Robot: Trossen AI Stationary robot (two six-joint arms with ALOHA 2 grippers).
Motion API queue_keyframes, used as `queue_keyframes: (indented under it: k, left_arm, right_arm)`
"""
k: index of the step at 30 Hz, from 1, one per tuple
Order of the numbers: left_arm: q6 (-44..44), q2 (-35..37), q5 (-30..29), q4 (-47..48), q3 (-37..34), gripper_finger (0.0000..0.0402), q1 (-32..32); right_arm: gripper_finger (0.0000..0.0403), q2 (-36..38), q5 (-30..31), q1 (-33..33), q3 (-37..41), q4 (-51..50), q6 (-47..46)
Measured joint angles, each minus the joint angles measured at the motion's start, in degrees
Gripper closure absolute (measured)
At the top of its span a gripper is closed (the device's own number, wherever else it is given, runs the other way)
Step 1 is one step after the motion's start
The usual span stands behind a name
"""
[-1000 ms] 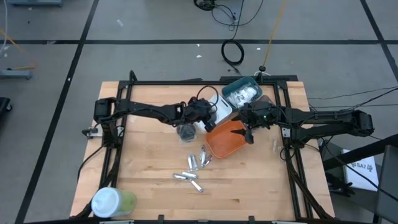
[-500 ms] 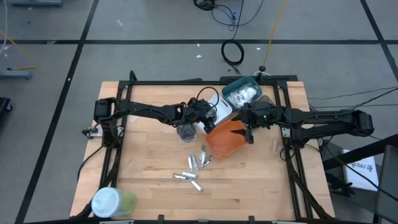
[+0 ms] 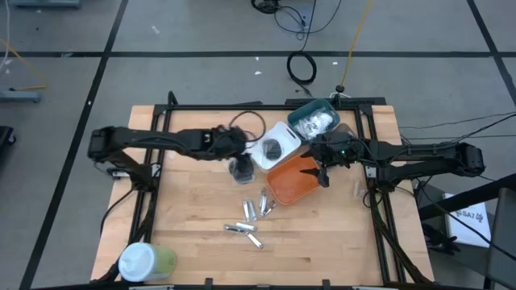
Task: Pick & Place Travel size toiletries
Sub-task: Put the black hairbrush into the white bin
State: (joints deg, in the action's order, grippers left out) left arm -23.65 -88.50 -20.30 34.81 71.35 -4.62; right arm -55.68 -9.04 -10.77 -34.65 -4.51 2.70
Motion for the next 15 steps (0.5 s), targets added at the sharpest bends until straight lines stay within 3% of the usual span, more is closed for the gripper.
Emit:
queue_keyframes:
  k: [3, 6, 15]
  left_arm:
    - [-9.2, 2.2, -3.1, 10.6, -1.3, 0.0101, 0.3]
    - [-14.1, 3.3, -0.9, 10.7, -5.8, 0.0117, 0.1]
    - [-11.0, 3.4, 17.8, -21.2, -24.7, 0.0152, -3.6]
  right_arm:
    - [0.0147, 0.0, 0.0, 0.0, 0.1, 0.0, 0.4]
    - [0.0147, 0.0, 0.0, 0.0, 0.1, 0.0, 0.4]
    - [0.0147, 0.0, 0.0, 0.0, 0.1, 0.1, 0.6]
